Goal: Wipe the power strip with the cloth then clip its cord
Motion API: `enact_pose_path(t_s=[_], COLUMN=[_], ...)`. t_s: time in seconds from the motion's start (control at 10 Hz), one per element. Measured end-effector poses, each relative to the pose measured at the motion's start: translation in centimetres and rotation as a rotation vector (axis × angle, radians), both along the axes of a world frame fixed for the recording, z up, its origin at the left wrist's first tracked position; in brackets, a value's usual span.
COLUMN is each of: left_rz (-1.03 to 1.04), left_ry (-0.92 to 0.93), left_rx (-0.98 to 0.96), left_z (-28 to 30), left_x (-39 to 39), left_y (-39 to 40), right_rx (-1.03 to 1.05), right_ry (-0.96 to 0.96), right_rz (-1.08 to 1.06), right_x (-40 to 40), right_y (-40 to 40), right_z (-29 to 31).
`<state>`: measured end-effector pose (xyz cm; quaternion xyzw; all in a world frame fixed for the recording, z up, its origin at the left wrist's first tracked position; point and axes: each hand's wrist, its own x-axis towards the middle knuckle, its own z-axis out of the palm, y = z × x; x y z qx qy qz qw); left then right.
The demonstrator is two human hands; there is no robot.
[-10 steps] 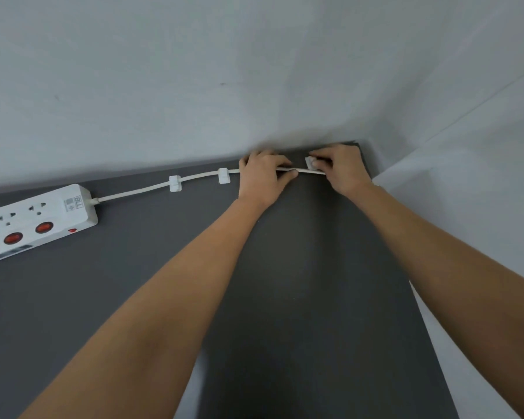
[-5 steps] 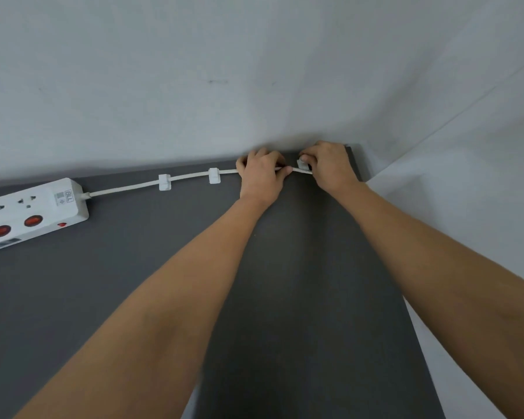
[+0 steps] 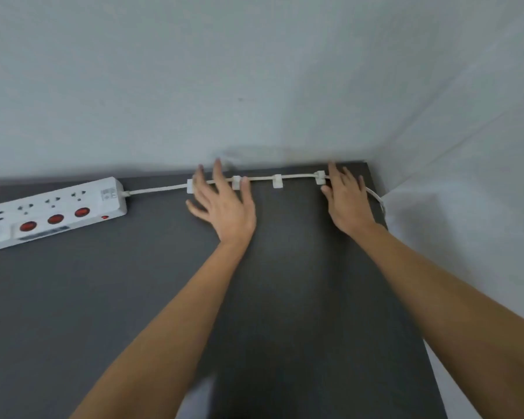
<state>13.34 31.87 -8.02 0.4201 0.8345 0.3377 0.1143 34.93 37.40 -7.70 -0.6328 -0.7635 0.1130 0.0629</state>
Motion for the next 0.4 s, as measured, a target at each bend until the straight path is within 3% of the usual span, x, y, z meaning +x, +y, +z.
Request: enact_pose_path(t_s=[0.1, 0.2, 0.4], left_rz=[0.362, 0.313, 0.065], left_ry=[-0.061, -0.040, -0.041], left_rx=[-0.104, -0.317, -0.481], left_z=[-0.2, -0.1, 1.6], left_x=[-7.8, -14.0, -18.0], left_y=[-4.1, -6.3, -6.7], right_rx=[-0.066, -0.146, -0.259], right_ry=[-0.082, -0.090, -0.104], right_rz=[-0.032, -0.056, -0.030], right_x=[-0.1, -0.3, 0.1], right_y=[-1.4, -1.1, -0.5], right_z=[-1.2, -1.4, 0.3])
